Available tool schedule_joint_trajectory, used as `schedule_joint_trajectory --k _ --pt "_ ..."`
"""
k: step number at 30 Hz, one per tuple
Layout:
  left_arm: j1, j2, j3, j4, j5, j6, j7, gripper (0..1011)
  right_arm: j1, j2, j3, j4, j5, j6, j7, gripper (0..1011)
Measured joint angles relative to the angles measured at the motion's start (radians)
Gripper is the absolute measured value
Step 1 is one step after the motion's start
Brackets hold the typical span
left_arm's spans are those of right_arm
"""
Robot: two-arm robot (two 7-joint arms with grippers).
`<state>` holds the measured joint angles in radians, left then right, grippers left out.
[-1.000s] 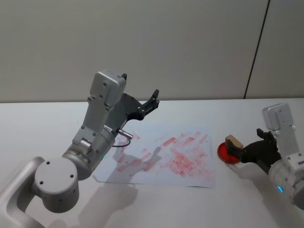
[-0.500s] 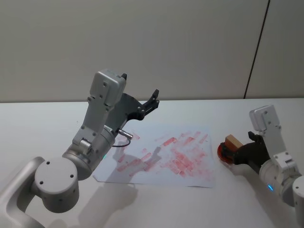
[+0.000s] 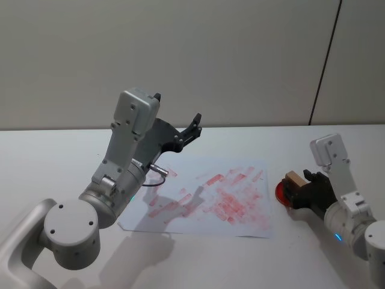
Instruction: Use the one hand to pick up the stamp and affix it onto the A4 paper.
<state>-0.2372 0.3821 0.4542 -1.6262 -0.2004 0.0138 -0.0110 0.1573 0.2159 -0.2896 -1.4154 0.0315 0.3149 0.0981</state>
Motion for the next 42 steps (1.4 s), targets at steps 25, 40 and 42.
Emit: schedule_joint_trajectory --k 25,40,42 --pt "0.000 0.000 0.000 0.000 0.000 0.000 0.000 1001 0.005 -0.006 0.000 -0.012 0.017 -0.047 0.027 219" --pt "0.000 0.000 0.000 0.000 0.000 0.000 0.000 1001 0.028 -0.035 -0.016 -0.064 0.076 -0.075 0.117 219" --pt "0.000 0.000 0.000 0.000 0.000 0.000 0.000 1001 0.031 -0.041 -0.023 -0.066 0.076 -0.065 0.131 219"
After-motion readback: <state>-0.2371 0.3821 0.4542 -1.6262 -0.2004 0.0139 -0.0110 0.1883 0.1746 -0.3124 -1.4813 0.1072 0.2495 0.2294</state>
